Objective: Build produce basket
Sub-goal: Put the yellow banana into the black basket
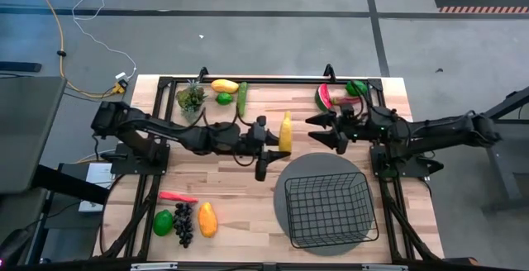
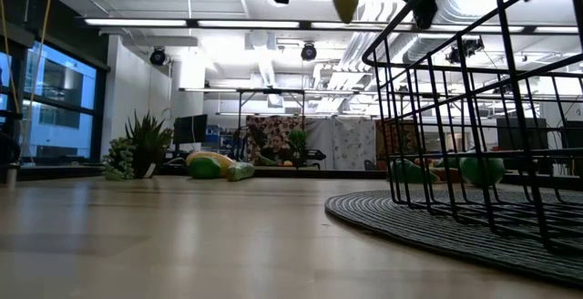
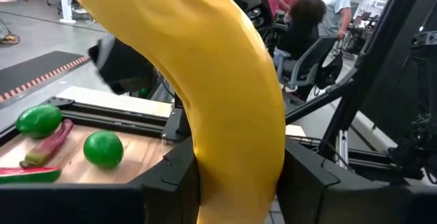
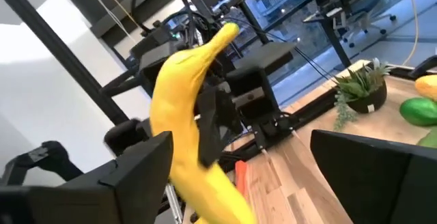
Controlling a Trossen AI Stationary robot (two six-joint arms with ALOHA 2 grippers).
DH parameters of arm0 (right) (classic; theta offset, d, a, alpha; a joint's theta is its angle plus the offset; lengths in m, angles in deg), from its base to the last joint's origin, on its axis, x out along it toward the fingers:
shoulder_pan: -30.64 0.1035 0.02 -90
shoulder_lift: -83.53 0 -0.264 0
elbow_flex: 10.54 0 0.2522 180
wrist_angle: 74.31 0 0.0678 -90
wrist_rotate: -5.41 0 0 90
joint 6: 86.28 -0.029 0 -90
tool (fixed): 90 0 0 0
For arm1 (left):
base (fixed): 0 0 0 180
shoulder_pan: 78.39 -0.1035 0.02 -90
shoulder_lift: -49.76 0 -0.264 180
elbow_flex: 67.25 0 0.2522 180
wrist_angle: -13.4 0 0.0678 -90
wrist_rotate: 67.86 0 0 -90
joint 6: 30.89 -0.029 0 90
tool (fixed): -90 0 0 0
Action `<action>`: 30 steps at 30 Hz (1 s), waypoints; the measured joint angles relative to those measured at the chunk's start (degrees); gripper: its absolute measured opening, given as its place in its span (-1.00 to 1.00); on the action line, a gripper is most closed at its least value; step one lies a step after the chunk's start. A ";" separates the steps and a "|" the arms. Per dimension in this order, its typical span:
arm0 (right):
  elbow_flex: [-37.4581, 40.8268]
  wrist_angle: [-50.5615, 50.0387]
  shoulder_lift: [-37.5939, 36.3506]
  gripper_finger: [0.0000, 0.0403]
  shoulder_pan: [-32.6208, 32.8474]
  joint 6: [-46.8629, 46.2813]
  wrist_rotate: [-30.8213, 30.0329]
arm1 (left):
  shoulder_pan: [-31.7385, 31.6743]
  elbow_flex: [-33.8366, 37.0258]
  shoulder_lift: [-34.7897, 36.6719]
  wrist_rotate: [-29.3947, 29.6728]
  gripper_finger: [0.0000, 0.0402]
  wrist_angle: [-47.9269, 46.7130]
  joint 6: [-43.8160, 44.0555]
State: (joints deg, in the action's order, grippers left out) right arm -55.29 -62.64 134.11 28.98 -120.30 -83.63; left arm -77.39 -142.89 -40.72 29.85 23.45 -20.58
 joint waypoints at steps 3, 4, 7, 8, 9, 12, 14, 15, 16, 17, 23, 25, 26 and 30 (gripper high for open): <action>-3.88 -1.59 3.21 0.65 0.66 3.10 0.20 | -0.26 -1.04 -1.45 0.21 -0.32 -0.48 -0.43; -5.29 -2.87 4.19 0.65 0.84 4.32 0.55 | -0.38 -1.25 -1.91 0.25 -0.32 -0.46 -0.44; -8.94 -8.25 6.01 0.65 1.04 5.79 1.46 | -0.86 -1.38 -2.56 0.30 -0.32 -0.40 0.16; -9.98 -9.88 6.36 0.65 1.03 5.77 1.73 | -1.03 -1.38 -2.60 0.30 -0.32 -0.52 0.55; -10.80 -11.47 6.58 0.65 1.03 5.77 1.72 | -1.05 -1.38 -2.65 0.30 -0.32 -0.50 0.55; -12.18 -12.47 7.74 0.65 1.03 4.91 1.49 | -1.05 -1.36 -2.64 0.50 -0.32 -0.22 -0.04; -12.42 -10.20 8.77 0.65 1.03 2.63 1.98 | -1.03 -1.36 -2.64 0.46 -0.32 -0.19 -0.64; -12.45 -8.93 9.19 0.65 1.03 1.71 2.70 | -1.02 -1.36 -2.62 0.46 -0.32 -0.19 -0.92; -12.45 -8.14 9.63 0.65 1.08 0.96 3.18 | -1.01 -1.37 -2.62 0.46 -0.32 -0.19 -0.98; -12.47 -7.30 10.31 0.65 1.32 0.34 3.62 | -1.01 -1.37 -2.62 0.46 -0.32 -0.21 -1.01; -12.54 -2.29 14.64 0.65 3.30 -2.14 3.61 | -1.04 -1.36 -2.62 0.46 -0.32 -0.19 -2.39; -12.54 1.23 15.84 0.65 3.78 -2.09 3.43 | -1.06 -1.36 -2.62 0.46 -0.32 -0.28 -2.56; -12.54 2.04 16.20 0.65 3.89 -2.09 3.32 | -1.06 -1.36 -2.62 0.46 -0.32 -0.41 -2.56; -12.54 2.66 16.98 0.65 3.96 -2.17 3.14 | -1.07 -1.36 -2.69 0.48 -0.32 -0.45 -2.99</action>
State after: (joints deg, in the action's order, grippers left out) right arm -67.83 -59.98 151.09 32.94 -122.47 -80.49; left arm -78.46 -144.25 -43.41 30.33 22.99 -23.58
